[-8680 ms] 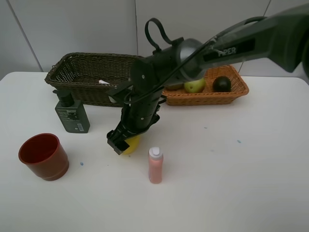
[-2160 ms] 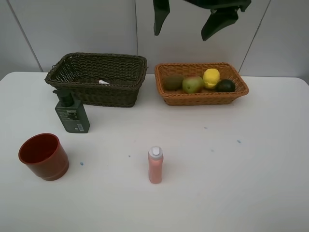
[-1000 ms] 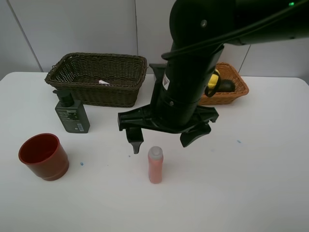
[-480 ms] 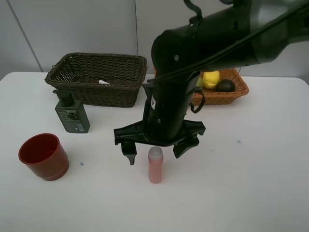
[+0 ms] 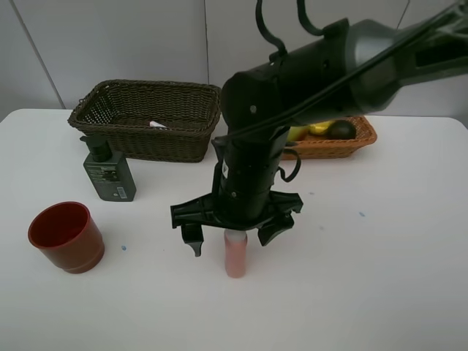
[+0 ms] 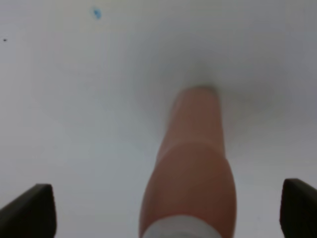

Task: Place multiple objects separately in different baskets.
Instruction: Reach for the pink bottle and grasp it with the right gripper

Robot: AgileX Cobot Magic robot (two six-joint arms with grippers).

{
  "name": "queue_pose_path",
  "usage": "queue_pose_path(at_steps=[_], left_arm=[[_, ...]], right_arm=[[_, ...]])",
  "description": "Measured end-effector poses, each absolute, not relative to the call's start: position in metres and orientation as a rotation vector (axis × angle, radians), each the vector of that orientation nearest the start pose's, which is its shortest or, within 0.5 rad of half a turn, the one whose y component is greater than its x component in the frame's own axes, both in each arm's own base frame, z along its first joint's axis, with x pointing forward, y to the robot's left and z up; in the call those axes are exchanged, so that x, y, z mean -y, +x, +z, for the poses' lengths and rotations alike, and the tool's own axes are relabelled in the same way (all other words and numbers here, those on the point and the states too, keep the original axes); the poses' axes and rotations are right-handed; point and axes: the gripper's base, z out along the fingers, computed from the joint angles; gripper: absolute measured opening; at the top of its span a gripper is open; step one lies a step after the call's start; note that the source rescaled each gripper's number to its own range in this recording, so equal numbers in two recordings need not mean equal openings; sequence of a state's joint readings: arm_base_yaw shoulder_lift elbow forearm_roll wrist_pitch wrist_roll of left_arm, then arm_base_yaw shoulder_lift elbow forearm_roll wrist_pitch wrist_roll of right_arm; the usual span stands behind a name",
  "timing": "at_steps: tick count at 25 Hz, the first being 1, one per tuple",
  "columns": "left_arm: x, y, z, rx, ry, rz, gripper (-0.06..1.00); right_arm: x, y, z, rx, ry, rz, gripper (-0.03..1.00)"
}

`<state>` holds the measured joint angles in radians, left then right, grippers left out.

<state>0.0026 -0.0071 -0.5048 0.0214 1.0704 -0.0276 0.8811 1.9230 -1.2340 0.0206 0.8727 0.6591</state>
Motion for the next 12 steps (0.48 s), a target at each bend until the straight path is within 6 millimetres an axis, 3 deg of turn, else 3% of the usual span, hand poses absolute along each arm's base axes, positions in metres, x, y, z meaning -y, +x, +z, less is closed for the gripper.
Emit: queue_pose_path(at_steps=[12], left_arm=[[-0.002, -0.007, 0.278, -2.042, -0.032, 0.01, 0.97]], right_arm=[[-0.283, 0.23, 0.139, -3.11, -0.312, 0.089, 0.94]])
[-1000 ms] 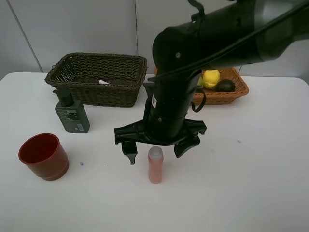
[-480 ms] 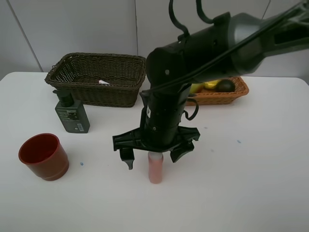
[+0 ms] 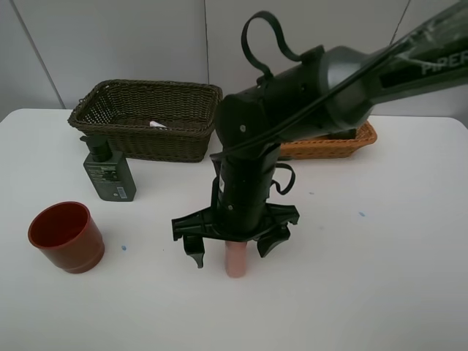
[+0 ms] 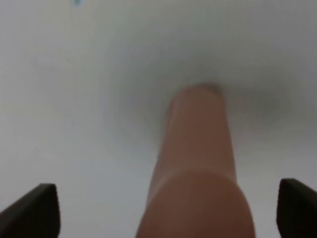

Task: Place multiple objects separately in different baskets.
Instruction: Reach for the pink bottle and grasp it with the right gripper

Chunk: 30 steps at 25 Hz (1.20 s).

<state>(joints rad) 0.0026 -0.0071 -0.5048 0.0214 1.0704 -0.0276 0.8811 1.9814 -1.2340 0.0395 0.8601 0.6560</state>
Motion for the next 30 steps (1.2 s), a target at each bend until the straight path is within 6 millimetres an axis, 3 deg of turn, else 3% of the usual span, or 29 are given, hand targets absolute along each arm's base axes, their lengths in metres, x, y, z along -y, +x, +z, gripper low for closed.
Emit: queue_pose_path(at_steps=[5, 9, 11, 14, 30], left_arm=[[-0.0017, -0.007, 0.2778, -2.042, -0.032, 0.01, 0.97], [-0.0017, -0.007, 0.2778, -2.042, -0.032, 0.01, 0.97], [-0.0017, -0.007, 0.2778, -2.042, -0.032, 0.01, 0.97], [-0.0017, -0.007, 0.2778, -2.042, -0.032, 0.01, 0.97], [-0.0017, -0.007, 0.2778, -2.042, -0.032, 0.01, 0.97]], right_arm=[[-0.283, 0.2299, 0.1393, -3.107, -0.312, 0.093, 0.93], [-0.2831, 0.2299, 0.1381, -3.11, -0.311, 0.091, 0.79], [-0.2831, 0.2299, 0.1373, -3.111, -0.311, 0.088, 0.6], [-0.283, 0.2299, 0.137, -3.111, -0.312, 0.086, 0.21], [-0.2833, 0.2301, 0.137, -3.11, -0.311, 0.091, 0.23]])
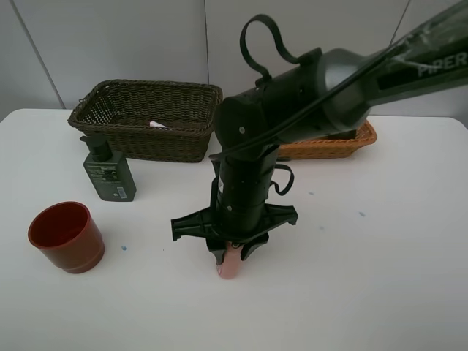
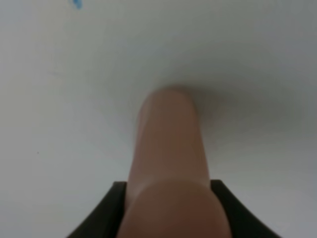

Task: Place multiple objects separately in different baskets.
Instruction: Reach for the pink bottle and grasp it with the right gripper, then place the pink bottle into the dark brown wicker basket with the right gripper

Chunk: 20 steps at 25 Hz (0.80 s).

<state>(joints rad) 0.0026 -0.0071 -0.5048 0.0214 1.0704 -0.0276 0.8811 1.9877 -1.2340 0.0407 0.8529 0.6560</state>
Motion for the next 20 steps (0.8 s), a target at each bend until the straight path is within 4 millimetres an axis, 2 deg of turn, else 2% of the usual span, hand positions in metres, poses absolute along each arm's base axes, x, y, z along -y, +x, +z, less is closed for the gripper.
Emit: queue_pose_path(at_steps=[4, 7, 12, 20], left_arm=[[-0.002, -0.007, 0.278, -2.042, -0.032, 0.01, 0.97], [-0.002, -0.007, 0.278, -2.042, -0.032, 0.01, 0.97], [-0.002, -0.007, 0.278, -2.042, -0.032, 0.01, 0.97], [-0.002, -0.007, 0.278, -2.042, -0.032, 0.01, 0.97]], right_arm=[[-0.282, 0.229, 0.138, -3.115, -0.317, 0.074, 0.23], [-0.28, 0.229, 0.15, -3.091, -0.327, 0.087, 0.23], [-0.278, 0.231, 0.185, -3.034, -0.346, 0.112, 0.23], [-0.29, 0.255, 0.256, -2.87, -0.39, 0.082, 0.23]])
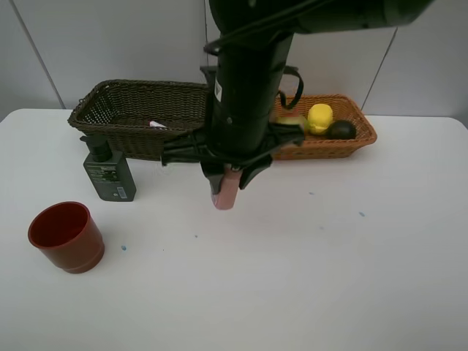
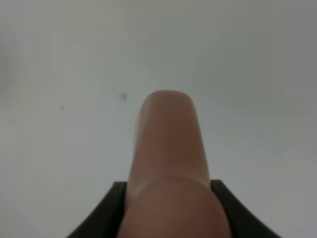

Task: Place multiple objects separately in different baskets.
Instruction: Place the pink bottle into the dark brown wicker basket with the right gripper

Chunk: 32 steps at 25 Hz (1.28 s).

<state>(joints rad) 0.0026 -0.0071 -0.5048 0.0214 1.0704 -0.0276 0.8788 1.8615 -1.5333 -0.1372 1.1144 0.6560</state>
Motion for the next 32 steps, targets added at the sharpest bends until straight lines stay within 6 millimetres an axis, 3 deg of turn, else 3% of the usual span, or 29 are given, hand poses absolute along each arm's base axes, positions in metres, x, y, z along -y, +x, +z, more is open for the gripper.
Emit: queue_pose_path(at_steps=[6, 12, 13, 19, 32], left_arm=[[-0.002, -0.007, 0.278, -2.042, -0.032, 0.01, 0.97], [-0.002, -0.007, 0.278, -2.042, -0.032, 0.01, 0.97], [-0.002, -0.007, 0.278, -2.042, -0.032, 0.01, 0.97], [-0.002, -0.007, 0.278, -2.042, -0.032, 0.01, 0.97], [-0.002, -0.007, 0.278, -2.042, -0.032, 0.01, 0.97]], right_arm=[[-0.296, 0.276, 0.306, -2.713, -0.377, 0.171, 0.23], [-0.293, 0.304, 0.316, -2.622, -0.405, 0.2, 0.23], [-0.294, 0.316, 0.313, -2.581, -0.427, 0.214, 0.23], [-0.3, 0.341, 0.298, -2.458, -0.483, 0.265, 0.23], [-0.332, 0.396, 0.223, -2.18, -0.506, 0.431, 0.23]])
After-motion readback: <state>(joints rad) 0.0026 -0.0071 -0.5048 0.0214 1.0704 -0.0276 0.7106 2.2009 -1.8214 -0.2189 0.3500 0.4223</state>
